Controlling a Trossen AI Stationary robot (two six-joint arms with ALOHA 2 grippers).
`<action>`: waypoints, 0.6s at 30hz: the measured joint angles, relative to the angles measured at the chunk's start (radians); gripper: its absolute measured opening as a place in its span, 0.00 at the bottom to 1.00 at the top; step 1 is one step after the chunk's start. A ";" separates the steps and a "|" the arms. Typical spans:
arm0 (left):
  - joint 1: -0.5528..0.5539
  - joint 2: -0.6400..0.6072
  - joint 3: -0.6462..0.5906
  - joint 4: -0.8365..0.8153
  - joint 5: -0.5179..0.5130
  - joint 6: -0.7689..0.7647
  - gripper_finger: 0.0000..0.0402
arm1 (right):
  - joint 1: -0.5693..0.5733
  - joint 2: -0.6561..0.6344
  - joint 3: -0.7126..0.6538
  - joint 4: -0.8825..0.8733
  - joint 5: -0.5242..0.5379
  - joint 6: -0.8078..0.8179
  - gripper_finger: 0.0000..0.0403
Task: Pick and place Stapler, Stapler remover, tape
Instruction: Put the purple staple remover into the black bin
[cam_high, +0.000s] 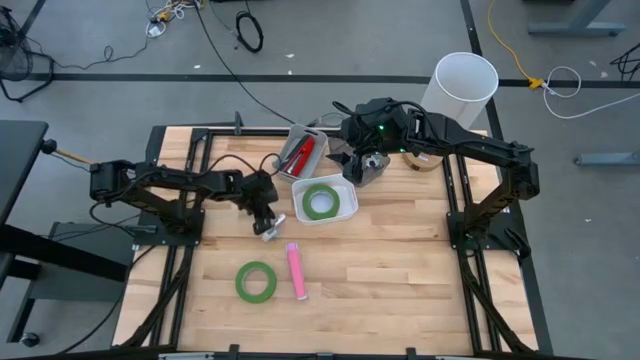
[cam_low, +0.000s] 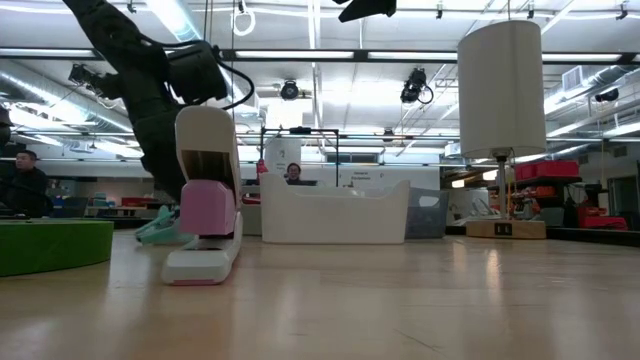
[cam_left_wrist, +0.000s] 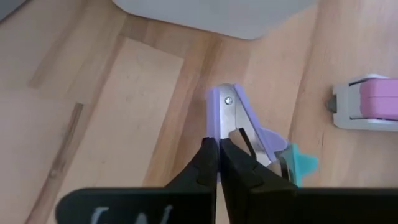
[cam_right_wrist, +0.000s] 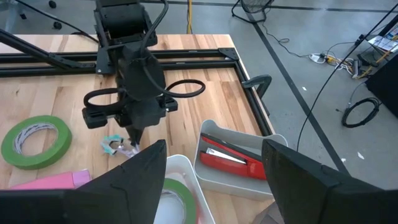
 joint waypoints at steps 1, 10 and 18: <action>0.003 0.000 0.000 0.000 0.000 0.000 0.02 | 0.000 0.000 0.000 0.000 0.000 0.000 0.65; 0.026 0.000 0.015 -0.003 0.012 0.000 0.01 | 0.000 0.000 0.000 0.000 -0.007 -0.001 0.65; 0.035 0.000 0.115 -0.103 -0.002 0.036 0.01 | 0.000 0.000 0.000 0.000 -0.006 -0.006 0.65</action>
